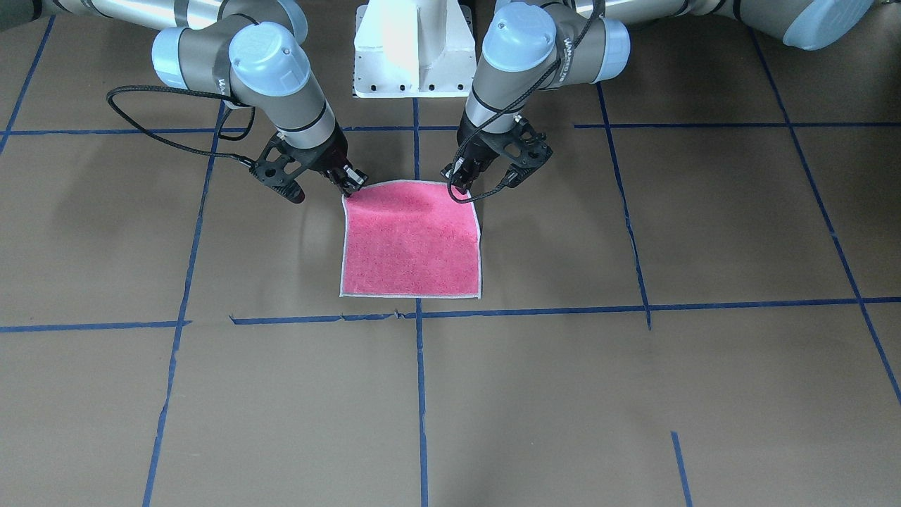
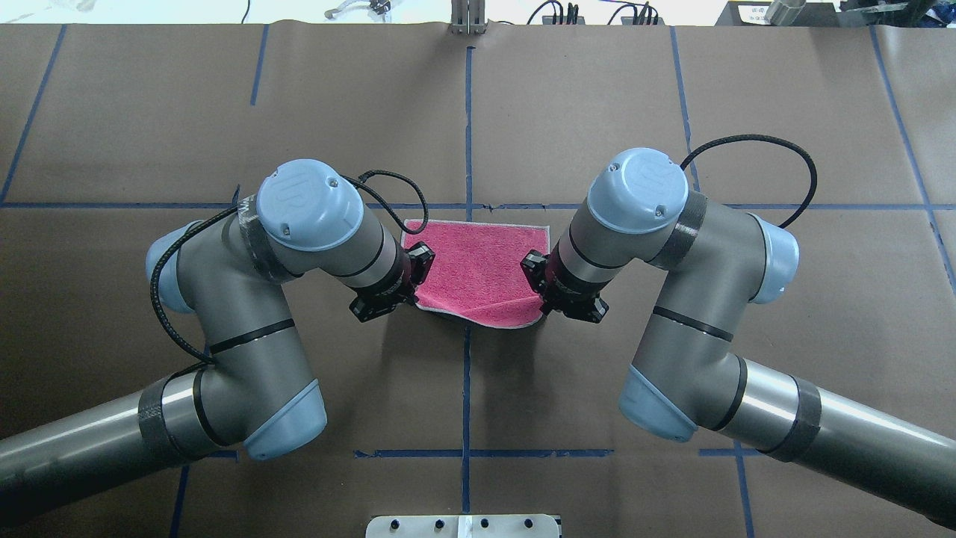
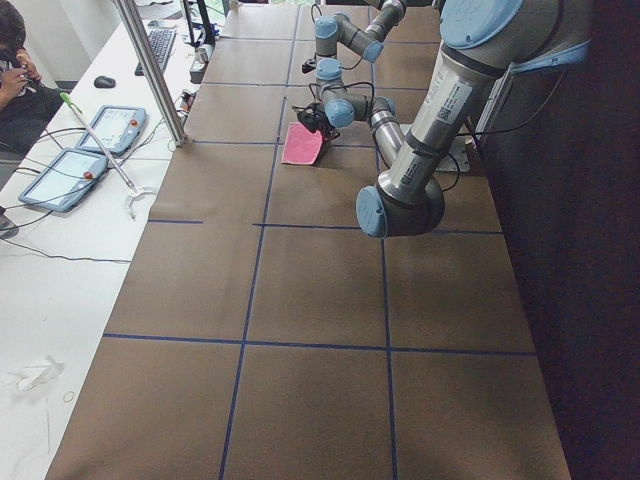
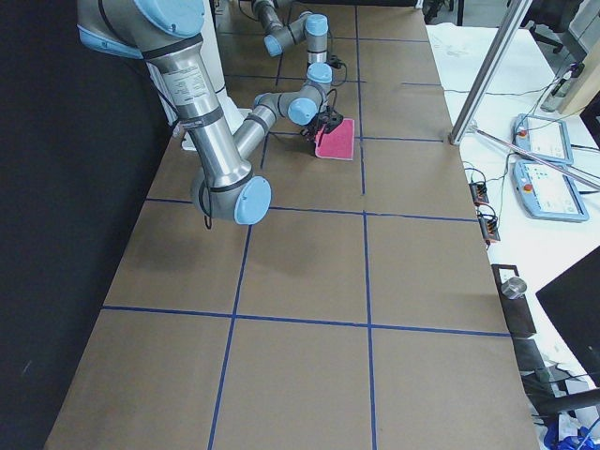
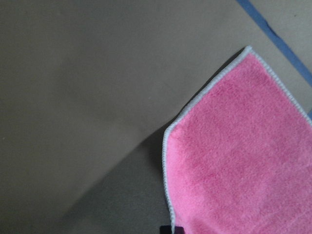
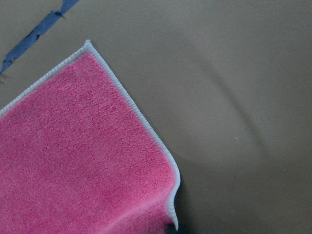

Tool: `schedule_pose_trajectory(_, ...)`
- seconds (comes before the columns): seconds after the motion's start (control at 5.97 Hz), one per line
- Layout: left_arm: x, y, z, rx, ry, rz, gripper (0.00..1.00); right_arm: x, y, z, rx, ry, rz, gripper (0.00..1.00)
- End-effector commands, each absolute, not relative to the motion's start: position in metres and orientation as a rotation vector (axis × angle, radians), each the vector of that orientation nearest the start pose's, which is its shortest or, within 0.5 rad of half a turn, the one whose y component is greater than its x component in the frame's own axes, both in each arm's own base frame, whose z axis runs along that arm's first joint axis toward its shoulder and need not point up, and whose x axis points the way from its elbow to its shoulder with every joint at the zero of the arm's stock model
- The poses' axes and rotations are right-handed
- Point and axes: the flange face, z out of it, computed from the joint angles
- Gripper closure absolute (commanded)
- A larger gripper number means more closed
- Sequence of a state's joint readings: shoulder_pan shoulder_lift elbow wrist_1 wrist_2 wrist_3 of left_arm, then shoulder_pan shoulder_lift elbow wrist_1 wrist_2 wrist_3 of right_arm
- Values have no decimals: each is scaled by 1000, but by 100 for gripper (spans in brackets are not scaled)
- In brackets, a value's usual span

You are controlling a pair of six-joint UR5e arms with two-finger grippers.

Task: Fold towel twice with both arms
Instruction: 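Carry the held edge over the towel toward its far edge with both grippers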

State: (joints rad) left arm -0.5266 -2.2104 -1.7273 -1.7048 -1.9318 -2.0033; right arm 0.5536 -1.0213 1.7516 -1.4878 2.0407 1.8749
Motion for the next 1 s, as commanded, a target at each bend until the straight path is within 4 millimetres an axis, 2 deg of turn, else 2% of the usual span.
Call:
schedule_pose_trajectory(0.0, 514, -429, 198, -289, 974, -726, 99, -509, -419, 250, -332, -861, 570, 100)
schedule_pose_trajectory(0.17, 510, -435, 198, -290, 974, -744, 99, -503, -426, 251, -328, -862, 581, 100)
schedule_pose_trajectory(0.33, 510, -444, 202, -290, 992, -764, 99, -497, -442, 260, -361, -847, 601, 100)
schedule_pose_trajectory(0.5, 511, -450, 208, -291, 989, -776, 99, -495, -449, 266, -383, -838, 610, 100)
schedule_pose_trajectory(0.84, 514, -452, 212, -309, 983, -808, 99, -501, -453, 276, -389, -815, 619, 100)
